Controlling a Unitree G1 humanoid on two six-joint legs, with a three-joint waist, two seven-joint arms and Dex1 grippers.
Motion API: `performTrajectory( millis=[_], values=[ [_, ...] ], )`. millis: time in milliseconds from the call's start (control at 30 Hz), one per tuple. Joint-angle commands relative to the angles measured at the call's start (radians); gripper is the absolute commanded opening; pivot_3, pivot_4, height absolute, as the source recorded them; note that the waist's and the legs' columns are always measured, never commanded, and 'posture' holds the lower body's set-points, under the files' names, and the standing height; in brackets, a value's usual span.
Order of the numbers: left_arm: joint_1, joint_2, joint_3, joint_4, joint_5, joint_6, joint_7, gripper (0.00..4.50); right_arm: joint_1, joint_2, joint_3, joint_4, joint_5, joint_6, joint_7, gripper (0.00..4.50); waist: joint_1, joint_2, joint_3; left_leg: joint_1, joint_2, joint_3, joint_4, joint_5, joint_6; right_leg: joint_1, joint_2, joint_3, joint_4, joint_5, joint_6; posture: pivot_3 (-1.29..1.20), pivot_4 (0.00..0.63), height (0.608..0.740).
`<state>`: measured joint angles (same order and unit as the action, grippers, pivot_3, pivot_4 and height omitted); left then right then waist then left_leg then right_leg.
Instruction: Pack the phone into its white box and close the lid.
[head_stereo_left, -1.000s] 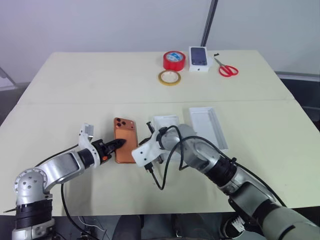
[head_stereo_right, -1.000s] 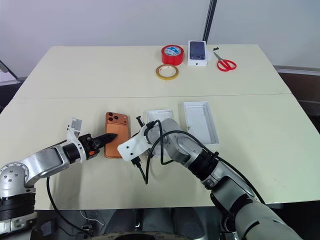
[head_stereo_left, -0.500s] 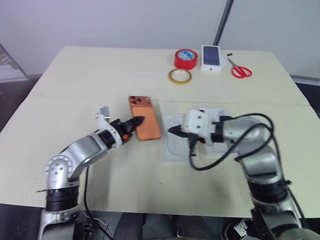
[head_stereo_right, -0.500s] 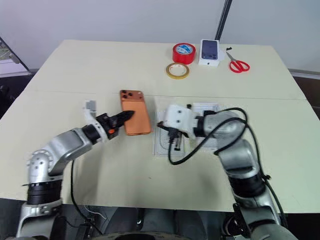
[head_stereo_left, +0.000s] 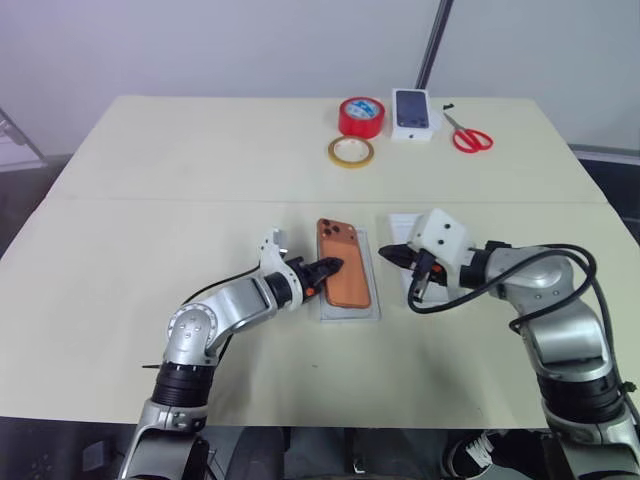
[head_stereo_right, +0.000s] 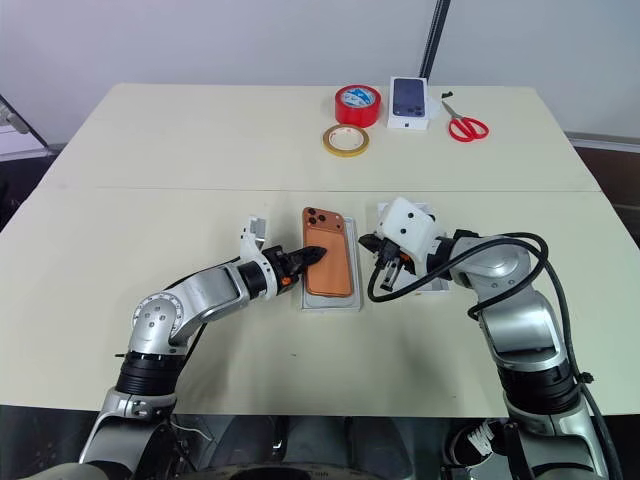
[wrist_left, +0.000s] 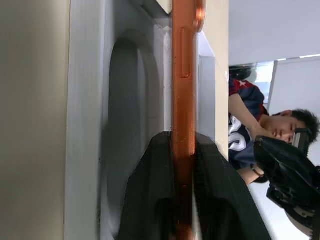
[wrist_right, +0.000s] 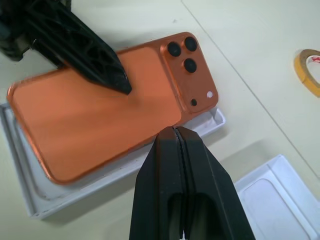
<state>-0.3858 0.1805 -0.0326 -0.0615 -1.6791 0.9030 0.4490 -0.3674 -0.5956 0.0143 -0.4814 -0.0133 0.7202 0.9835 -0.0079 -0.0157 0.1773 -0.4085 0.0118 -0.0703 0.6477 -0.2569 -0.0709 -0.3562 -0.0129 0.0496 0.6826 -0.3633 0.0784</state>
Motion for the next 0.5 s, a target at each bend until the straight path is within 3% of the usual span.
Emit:
performTrajectory(
  millis=[33,100,300,433,500],
  values=[
    [-0.023,-0.003,0.001,-0.018,0.011,0.03,-0.026,2.93,-0.004,-0.029,0.0,-0.018,0.028,-0.019,-0.03,0.0,-0.001,0.0,0.0,0.0,0.0,0.0,0.0,0.0,0.0,0.0,0.0,0.0,0.0,0.0,0.0,0.0,0.15,0.74],
    [-0.022,0.016,0.015,-0.027,0.006,0.046,-0.028,3.91,-0.004,-0.044,0.007,-0.01,0.034,-0.027,-0.038,0.0,-0.002,0.0,0.0,0.0,0.0,0.0,0.0,0.0,0.0,0.0,0.0,0.0,0.0,0.0,0.0,0.0,0.15,0.74],
    [-0.019,0.19,0.07,-0.119,-0.052,0.13,-0.082,3.91,-0.003,-0.104,0.049,0.03,0.021,-0.059,-0.063,0.0,-0.007,0.0,0.0,0.001,0.002,0.0,-0.001,0.002,-0.004,-0.001,0.002,0.0,0.0,0.0,0.0,0.0,0.15,0.74],
    [-0.024,0.354,0.104,-0.19,0.033,0.168,-0.206,3.91,-0.015,-0.155,0.086,0.051,0.001,-0.085,-0.066,0.0,-0.005,0.001,0.002,0.0,0.001,0.0,-0.001,0.002,-0.004,-0.001,0.001,0.0,0.0,0.0,0.0,0.0,0.15,0.74],
    [-0.035,0.432,0.077,-0.212,0.158,0.178,-0.291,3.03,-0.025,-0.181,0.11,0.058,-0.011,-0.097,-0.062,0.0,-0.002,0.0,0.002,0.0,0.001,0.0,-0.001,0.003,-0.004,0.0,0.0,0.0,0.0,0.0,0.0,0.0,0.15,0.74]
  ],
)
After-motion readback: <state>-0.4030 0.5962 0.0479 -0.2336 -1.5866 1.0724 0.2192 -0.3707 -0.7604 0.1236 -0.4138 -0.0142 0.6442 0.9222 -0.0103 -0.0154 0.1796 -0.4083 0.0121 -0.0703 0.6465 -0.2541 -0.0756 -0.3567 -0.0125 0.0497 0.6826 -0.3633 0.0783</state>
